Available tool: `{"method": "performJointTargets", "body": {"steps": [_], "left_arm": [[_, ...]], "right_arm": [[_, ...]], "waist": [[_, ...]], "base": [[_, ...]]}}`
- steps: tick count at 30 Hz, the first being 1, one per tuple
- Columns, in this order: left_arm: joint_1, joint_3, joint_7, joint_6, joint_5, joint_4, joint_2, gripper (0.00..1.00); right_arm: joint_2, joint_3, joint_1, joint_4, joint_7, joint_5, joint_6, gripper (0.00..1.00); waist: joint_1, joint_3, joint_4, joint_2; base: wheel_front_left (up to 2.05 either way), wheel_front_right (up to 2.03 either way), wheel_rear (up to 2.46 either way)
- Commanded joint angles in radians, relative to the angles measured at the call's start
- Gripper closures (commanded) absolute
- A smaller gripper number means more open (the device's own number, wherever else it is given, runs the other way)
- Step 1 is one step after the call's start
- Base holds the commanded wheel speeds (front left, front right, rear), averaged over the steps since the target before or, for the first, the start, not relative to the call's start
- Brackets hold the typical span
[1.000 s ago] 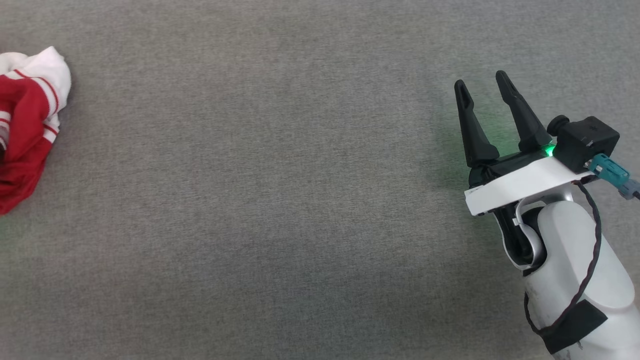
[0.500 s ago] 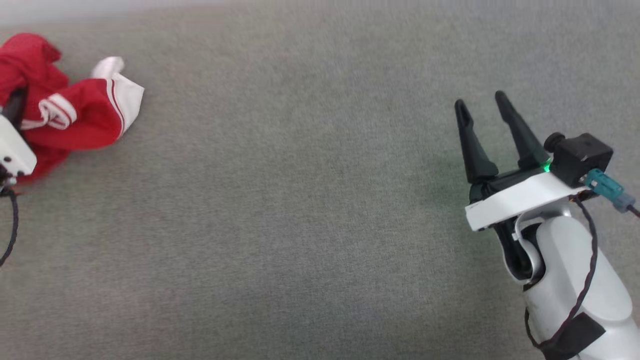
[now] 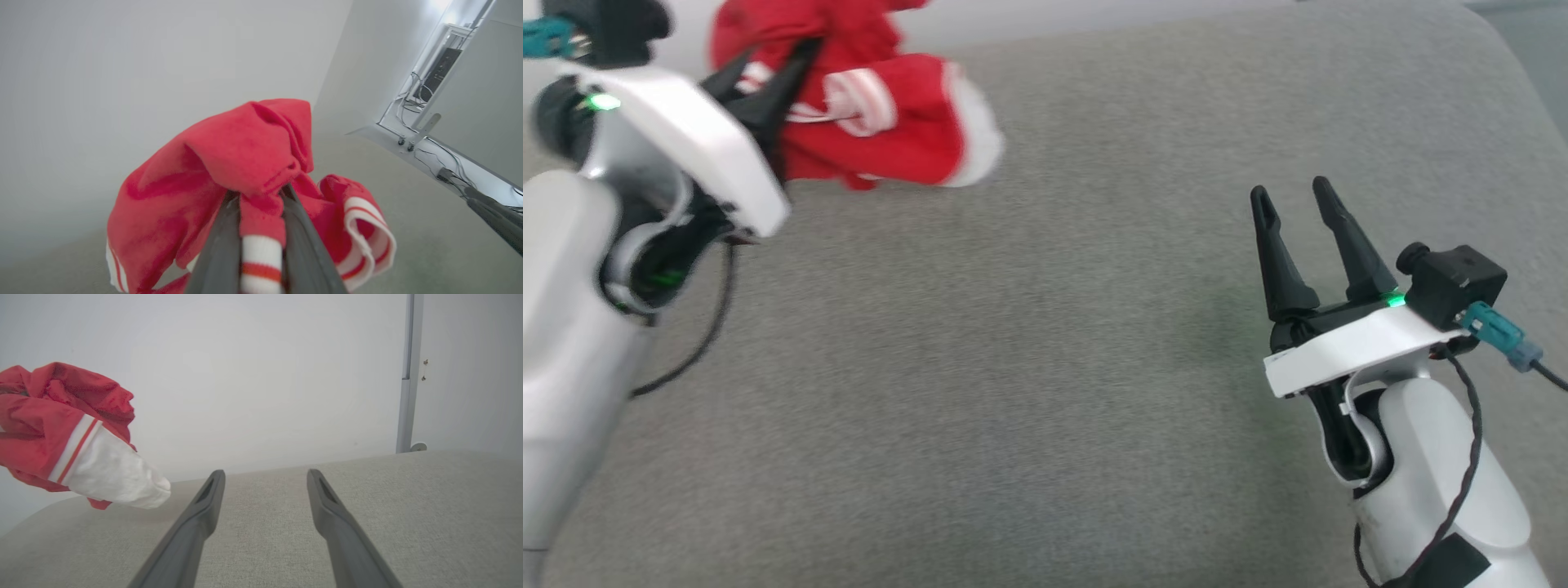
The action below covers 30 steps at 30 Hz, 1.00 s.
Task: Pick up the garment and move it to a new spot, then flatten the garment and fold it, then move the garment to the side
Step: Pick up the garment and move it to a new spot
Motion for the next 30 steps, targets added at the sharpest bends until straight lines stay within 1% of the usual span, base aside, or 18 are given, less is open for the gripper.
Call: {"method": "performJointTargets", "body": {"steps": [1,4,8,12,14,17,21,23,25,28,30], "left_arm": [[-0.016,-0.014,0.018,0.001,-0.017,-0.030,-0.018,1.00],[-0.034,-0.052,0.059,0.001,-0.047,-0.089,-0.065,1.00],[-0.058,-0.092,0.111,0.001,-0.079,-0.118,-0.124,1.00],[-0.067,-0.135,0.154,0.001,-0.102,-0.067,-0.173,1.00],[-0.074,-0.157,0.168,0.001,-0.101,-0.018,-0.184,1.00],[-0.086,-0.201,0.185,0.001,-0.080,0.080,-0.184,1.00],[-0.107,-0.256,0.217,0.001,-0.079,0.192,-0.159,1.00],[-0.124,-0.297,0.239,0.001,-0.054,0.225,-0.137,1.00],[-0.138,-0.362,0.265,0.001,-0.018,0.249,-0.117,1.00],[-0.159,-0.446,0.301,0.002,0.005,0.280,-0.103,1.00],[-0.159,-0.493,0.319,0.002,0.001,0.304,-0.101,1.00]], "right_arm": [[0.010,0.000,0.013,-0.005,-0.005,0.009,0.000,0.00],[0.026,-0.012,0.020,-0.011,-0.005,0.016,0.000,0.00],[0.047,-0.029,0.029,-0.018,-0.005,0.028,0.000,0.00],[0.064,-0.045,0.033,-0.024,-0.005,0.040,0.000,0.00],[0.069,-0.050,0.037,-0.026,-0.005,0.049,0.000,0.00],[0.076,-0.053,0.045,-0.028,-0.005,0.059,0.000,0.00],[0.076,-0.036,0.046,-0.039,-0.005,0.100,0.000,0.00],[0.077,-0.026,0.048,-0.044,-0.005,0.118,0.000,0.00],[0.077,-0.032,0.051,-0.049,-0.005,0.130,0.000,0.00],[0.077,-0.041,0.052,-0.059,-0.005,0.142,0.000,0.00],[0.077,-0.042,0.053,-0.066,-0.005,0.150,0.000,0.00]], "waist": [[-0.0001,0.016,-0.043,0.0000],[-0.0001,0.032,-0.093,0.0000],[-0.0001,0.060,-0.174,0.0000],[-0.0001,0.092,-0.252,0.0000],[-0.0001,0.109,-0.288,0.0000],[-0.0001,0.129,-0.333,0.0000],[-0.0001,0.153,-0.385,0.0000],[-0.0001,0.164,-0.404,0.0000],[-0.0001,0.174,-0.409,0.0000],[-0.0001,0.192,-0.410,0.0000],[-0.0001,0.203,-0.411,0.0000]], "base": [[0.00,0.00,0.00],[0.00,0.00,0.00],[0.00,0.00,0.00],[0.00,0.00,0.00],[0.00,0.00,0.00],[0.00,0.00,0.00],[0.00,0.00,0.00],[0.00,0.00,0.00],[0.00,0.00,0.00],[0.00,0.00,0.00],[0.00,0.00,0.00]]}}
